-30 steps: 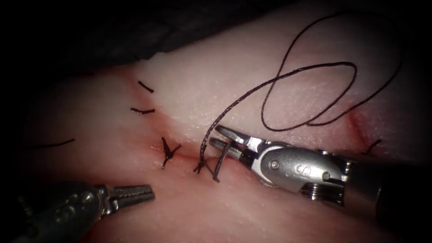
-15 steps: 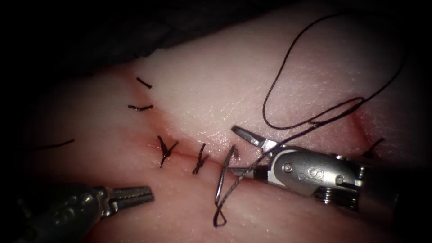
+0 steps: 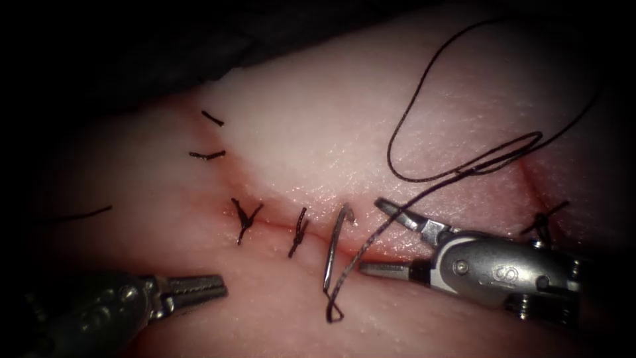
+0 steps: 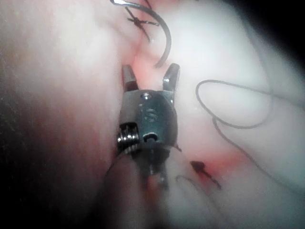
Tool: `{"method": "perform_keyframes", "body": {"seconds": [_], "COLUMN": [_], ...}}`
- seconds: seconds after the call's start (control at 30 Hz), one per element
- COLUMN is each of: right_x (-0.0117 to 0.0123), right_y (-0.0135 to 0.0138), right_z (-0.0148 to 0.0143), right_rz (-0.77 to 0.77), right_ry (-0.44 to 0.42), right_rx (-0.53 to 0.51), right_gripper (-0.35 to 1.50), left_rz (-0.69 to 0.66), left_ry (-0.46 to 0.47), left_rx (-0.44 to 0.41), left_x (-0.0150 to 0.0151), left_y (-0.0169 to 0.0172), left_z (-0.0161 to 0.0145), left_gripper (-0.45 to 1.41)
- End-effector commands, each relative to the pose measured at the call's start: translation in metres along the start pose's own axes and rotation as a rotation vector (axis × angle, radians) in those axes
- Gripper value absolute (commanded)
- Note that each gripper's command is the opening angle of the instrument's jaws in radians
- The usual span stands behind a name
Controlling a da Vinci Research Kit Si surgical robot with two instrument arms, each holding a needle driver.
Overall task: Wound Closure
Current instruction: Throw needle through skin above incision with right end-effector
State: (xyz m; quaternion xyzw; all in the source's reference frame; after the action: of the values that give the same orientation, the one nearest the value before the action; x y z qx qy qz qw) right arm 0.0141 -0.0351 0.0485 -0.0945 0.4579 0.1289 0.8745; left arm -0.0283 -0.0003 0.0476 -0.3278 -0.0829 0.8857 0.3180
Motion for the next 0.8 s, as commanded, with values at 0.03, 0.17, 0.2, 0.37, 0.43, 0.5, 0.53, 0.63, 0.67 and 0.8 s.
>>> {"method": "perform_keyframes", "body": {"seconds": [0.03,0.17,0.2,0.37,0.43,0.5,0.53,0.63,0.67,0.8], "right_x": [0.0018,0.0038,0.0042,0.0057,0.0063,0.007,0.0075,0.0087,0.0091,0.0102], "right_y": [0.0013,0.0021,0.0022,0.0027,0.003,0.0034,0.0037,0.0043,0.0045,0.0048], "right_z": [0.0015,0.002,0.0022,0.0034,0.0037,0.0041,0.0043,0.0049,0.005,0.0058], "right_rz": [-0.043,-0.142,-0.161,-0.222,-0.25,-0.253,-0.258,-0.273,-0.275,-0.286], "right_ry": [-0.002,-0.02,-0.023,-0.034,-0.042,-0.04,-0.039,-0.037,-0.036,-0.02], "right_rx": [-0.008,-0.024,-0.027,-0.039,-0.044,-0.041,-0.038,-0.035,-0.034,-0.028], "right_gripper": [1.23,1.23,1.23,1.25,1.26,1.26,1.26,1.3,1.3,1.3], "left_rz": [0.001,0.001,0.001,0.001,0.001,0.002,0.001,0.007,0.007,0.007], "left_ry": [0.003,0.003,0.003,0.003,0.003,0.003,0.003,0.003,0.003,0.003], "left_rx": [0.003,0.003,0.003,0.003,0.003,0.003,0.003,0.003,0.003,0.003], "left_x": [0.0007,0.0007,0.0007,0.0007,0.0007,0.0007,0.0007,0.0007,0.0007,0.0007], "left_y": [-0.0005,-0.0005,-0.0005,-0.0005,-0.0005,-0.0005,-0.0005,-0.0006,-0.0006,-0.0006], "left_z": [0.0007,0.0007,0.0007,0.0007,0.0007,0.0007,0.0007,0.0008,0.0008,0.0009], "left_gripper": [-0.45,-0.45,-0.45,-0.45,-0.45,-0.45,-0.45,-0.45,-0.45,-0.45]}}
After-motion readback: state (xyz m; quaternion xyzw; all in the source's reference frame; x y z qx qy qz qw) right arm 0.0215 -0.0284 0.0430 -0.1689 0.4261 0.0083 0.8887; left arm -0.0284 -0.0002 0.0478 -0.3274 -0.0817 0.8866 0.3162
